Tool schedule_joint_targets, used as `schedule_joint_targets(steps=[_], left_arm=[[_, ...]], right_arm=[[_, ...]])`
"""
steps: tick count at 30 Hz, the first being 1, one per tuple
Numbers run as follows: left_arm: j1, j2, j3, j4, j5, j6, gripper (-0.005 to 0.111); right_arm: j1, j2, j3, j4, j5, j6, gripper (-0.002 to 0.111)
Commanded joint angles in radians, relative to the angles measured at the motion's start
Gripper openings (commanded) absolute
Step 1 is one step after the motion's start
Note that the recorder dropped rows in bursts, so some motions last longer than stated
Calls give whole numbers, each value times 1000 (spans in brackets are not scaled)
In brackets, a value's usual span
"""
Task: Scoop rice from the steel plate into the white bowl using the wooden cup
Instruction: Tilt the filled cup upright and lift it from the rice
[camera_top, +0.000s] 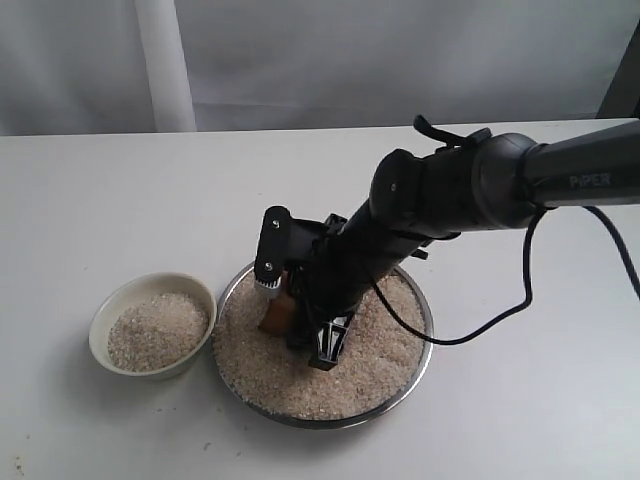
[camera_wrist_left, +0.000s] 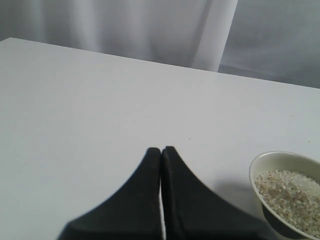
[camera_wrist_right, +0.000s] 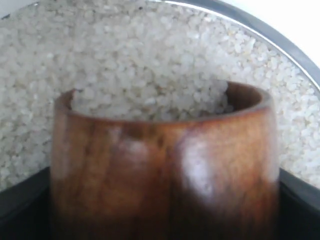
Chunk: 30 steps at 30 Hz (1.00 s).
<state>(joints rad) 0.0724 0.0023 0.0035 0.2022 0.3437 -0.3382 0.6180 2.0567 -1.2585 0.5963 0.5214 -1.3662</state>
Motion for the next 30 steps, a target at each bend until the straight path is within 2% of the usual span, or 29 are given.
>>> schedule_joint_targets(steps=[1,5,11,16,20,30], left_arm=[[-3,-2,-4,-6,-6,-1,0],[-3,-2,-4,-6,-6,-1,0],[-3,-2,-4,-6,-6,-1,0],[-3,-2,-4,-6,-6,-1,0],[-3,-2,-4,-6,-6,-1,0],[-3,-2,-4,-6,-6,-1,0]], right_arm=[[-29,-5,10,87,10,-72,0],[-51,-14,59,212,15,-193,0],[-84,-66,169,500,13,-507,0],[-129,-94,214,743,130,-745,0],[-131,-97,214,844,156,-778,0],[-132,-97,214,923,160,-778,0]])
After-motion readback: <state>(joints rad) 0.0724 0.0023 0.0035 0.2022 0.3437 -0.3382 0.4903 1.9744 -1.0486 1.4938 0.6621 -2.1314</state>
